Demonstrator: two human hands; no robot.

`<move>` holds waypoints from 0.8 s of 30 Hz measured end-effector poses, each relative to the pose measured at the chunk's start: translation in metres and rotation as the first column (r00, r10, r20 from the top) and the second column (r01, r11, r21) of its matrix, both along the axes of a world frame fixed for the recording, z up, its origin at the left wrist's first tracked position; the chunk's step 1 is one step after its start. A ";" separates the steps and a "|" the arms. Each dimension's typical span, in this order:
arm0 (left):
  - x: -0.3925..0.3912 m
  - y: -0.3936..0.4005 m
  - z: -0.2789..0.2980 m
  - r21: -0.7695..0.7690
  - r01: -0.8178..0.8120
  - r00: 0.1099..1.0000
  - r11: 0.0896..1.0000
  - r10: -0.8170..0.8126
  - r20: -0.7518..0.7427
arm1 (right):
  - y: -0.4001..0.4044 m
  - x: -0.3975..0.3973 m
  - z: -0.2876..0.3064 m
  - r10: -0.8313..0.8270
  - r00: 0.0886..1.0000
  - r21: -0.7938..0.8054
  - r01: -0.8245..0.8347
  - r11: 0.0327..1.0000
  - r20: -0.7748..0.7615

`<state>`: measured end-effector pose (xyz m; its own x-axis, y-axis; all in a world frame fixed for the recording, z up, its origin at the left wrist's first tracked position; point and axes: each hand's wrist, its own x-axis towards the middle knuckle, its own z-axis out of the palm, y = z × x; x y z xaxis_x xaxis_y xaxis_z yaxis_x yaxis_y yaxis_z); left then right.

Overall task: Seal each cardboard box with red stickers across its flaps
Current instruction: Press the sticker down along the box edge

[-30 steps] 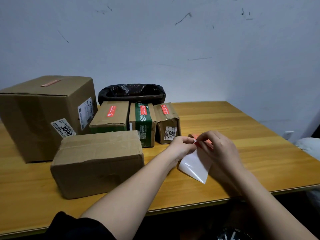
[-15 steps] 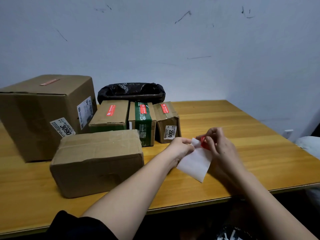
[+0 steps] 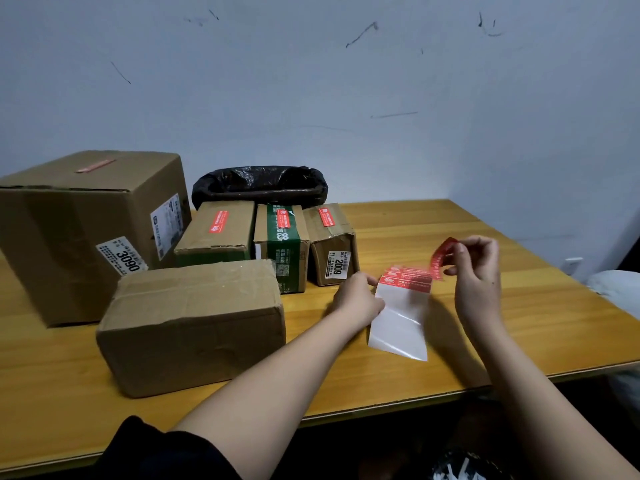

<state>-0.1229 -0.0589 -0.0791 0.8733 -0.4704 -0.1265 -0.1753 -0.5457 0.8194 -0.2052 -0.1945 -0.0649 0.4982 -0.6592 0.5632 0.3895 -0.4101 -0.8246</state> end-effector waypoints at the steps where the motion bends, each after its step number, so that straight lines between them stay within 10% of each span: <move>1: -0.001 0.001 0.000 0.038 0.008 0.999 0.999 -0.010 0.049 | -0.001 0.000 0.001 -0.031 0.999 0.002 0.031 1.000 0.013; 11: -0.010 0.000 0.004 0.214 0.097 0.929 0.972 -0.165 0.330 | 0.005 0.003 0.008 0.076 0.991 -0.055 -0.082 0.995 -0.111; 19: -0.005 0.007 0.053 -0.284 0.011 0.963 0.959 0.066 0.260 | 0.016 0.012 0.019 0.242 0.916 -0.092 -0.284 0.954 -0.321; 24: -0.003 0.026 0.103 -0.009 0.111 0.869 0.994 -0.092 0.486 | 0.033 0.017 0.042 0.279 0.914 -0.180 -0.340 0.923 -0.295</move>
